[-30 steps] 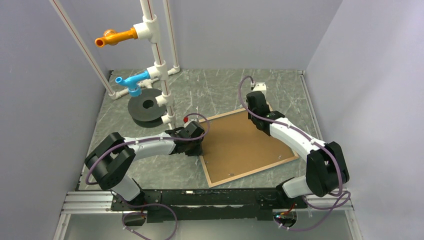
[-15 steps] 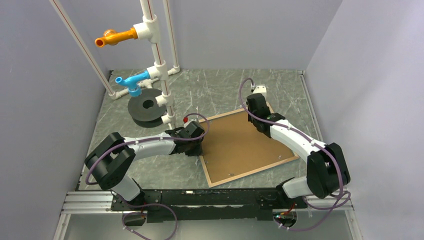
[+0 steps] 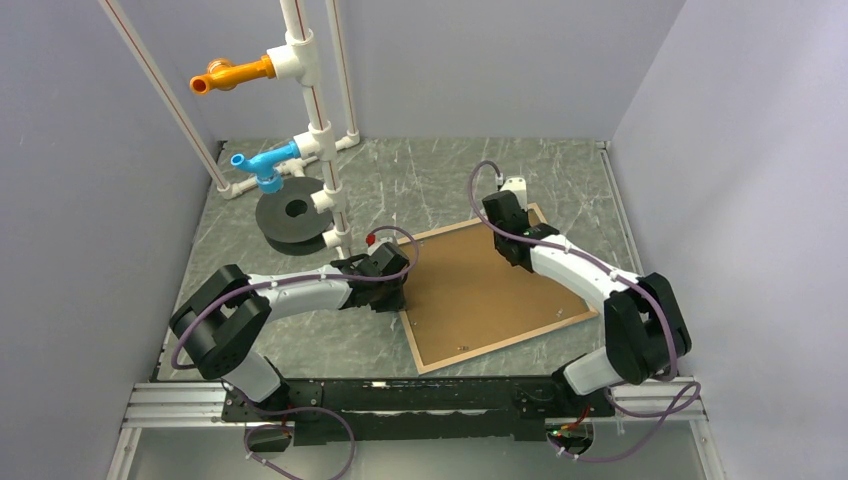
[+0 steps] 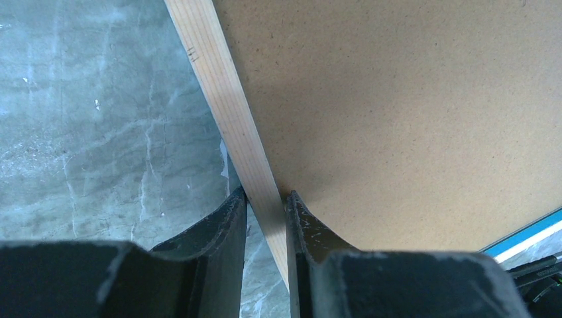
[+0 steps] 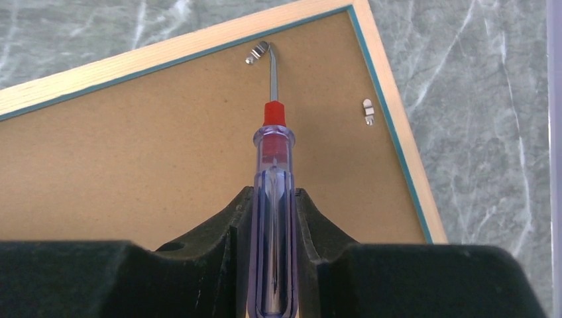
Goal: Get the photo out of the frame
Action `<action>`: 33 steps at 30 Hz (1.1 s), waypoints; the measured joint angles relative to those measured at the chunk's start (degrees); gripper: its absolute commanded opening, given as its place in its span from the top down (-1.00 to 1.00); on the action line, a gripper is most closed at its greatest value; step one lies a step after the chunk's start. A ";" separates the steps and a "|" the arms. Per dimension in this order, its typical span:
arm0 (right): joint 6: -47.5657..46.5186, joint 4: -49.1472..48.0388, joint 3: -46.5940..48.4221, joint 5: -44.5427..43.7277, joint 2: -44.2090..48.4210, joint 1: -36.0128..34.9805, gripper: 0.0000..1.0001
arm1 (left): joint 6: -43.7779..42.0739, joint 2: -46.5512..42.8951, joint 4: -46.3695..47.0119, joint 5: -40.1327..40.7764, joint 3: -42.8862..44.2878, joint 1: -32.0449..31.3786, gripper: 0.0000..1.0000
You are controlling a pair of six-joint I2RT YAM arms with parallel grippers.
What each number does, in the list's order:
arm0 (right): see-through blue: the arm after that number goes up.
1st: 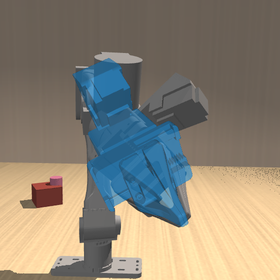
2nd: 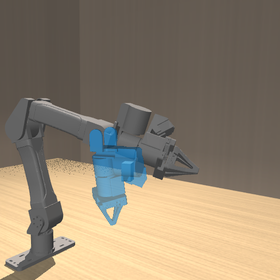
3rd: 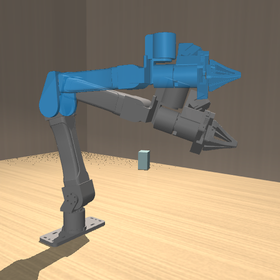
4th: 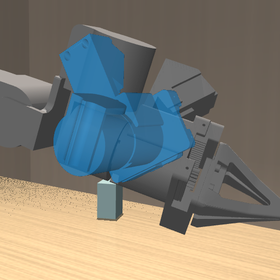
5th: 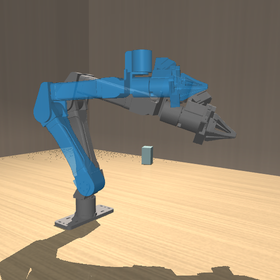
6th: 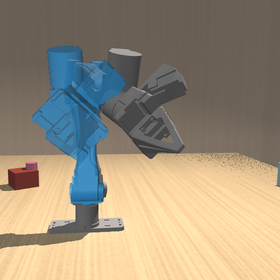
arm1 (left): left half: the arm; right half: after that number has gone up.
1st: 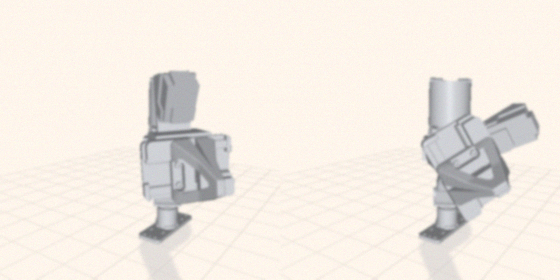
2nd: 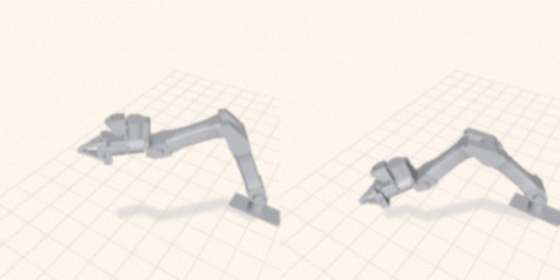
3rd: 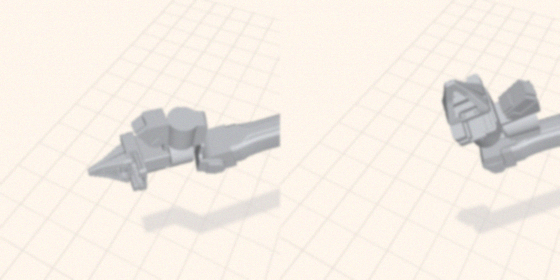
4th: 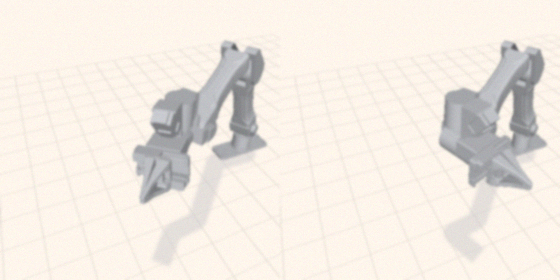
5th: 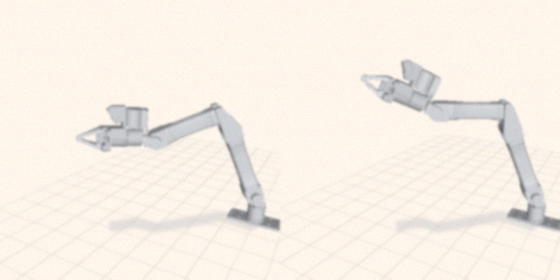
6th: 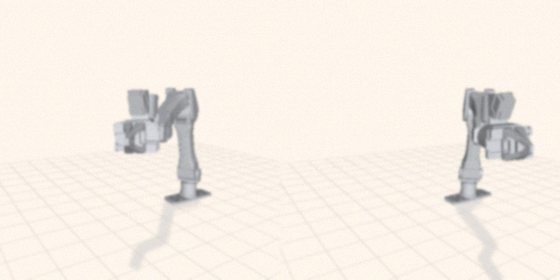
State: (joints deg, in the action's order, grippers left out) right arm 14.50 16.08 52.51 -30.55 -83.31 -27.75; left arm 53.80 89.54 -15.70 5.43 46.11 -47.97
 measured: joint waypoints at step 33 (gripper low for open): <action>1.31 10.05 7.78 11.61 3.56 0.11 1.00 | -17.27 9.33 -3.69 -3.30 12.00 4.11 -0.04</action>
State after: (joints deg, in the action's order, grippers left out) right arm 15.81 26.13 60.29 -18.94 -79.75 -27.64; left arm 36.53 98.87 -19.40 2.13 58.11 -43.86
